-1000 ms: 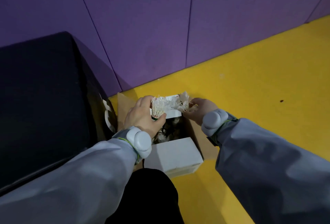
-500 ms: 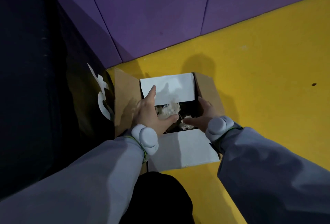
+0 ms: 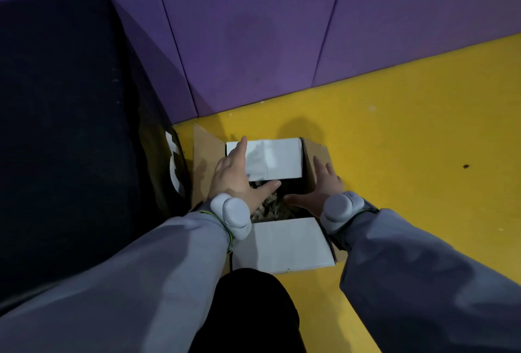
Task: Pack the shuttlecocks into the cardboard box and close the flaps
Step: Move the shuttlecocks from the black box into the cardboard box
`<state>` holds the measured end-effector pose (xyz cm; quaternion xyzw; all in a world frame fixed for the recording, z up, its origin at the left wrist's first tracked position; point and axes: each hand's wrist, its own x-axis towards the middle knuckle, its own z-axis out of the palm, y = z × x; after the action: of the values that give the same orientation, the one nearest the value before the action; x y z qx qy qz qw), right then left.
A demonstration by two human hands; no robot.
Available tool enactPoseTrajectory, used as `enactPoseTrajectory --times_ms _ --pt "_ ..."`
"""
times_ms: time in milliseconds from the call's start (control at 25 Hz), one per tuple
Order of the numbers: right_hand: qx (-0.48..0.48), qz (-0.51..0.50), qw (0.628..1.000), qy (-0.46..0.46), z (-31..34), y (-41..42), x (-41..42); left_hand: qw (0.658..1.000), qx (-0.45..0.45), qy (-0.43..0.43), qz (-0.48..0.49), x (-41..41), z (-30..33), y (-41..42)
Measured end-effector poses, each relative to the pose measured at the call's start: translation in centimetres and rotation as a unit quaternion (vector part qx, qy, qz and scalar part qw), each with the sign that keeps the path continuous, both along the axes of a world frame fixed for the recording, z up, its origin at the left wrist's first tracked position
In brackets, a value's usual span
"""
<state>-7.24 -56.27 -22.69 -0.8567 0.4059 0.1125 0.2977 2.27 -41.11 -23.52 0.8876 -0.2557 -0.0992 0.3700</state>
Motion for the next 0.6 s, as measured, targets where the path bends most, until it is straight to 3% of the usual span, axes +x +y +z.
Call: enactPoseTrajectory --times_ms 320,600 --pt "-0.103 0.025 0.991 -0.081 10.7 7.2 1.4 0.994 -0.061 -0.088 0.018 0.0 10.3 7.3" --pt "-0.111 0.103 0.973 -0.174 15.9 20.7 4.8 0.981 -0.058 -0.160 0.095 1.4 15.1 23.0"
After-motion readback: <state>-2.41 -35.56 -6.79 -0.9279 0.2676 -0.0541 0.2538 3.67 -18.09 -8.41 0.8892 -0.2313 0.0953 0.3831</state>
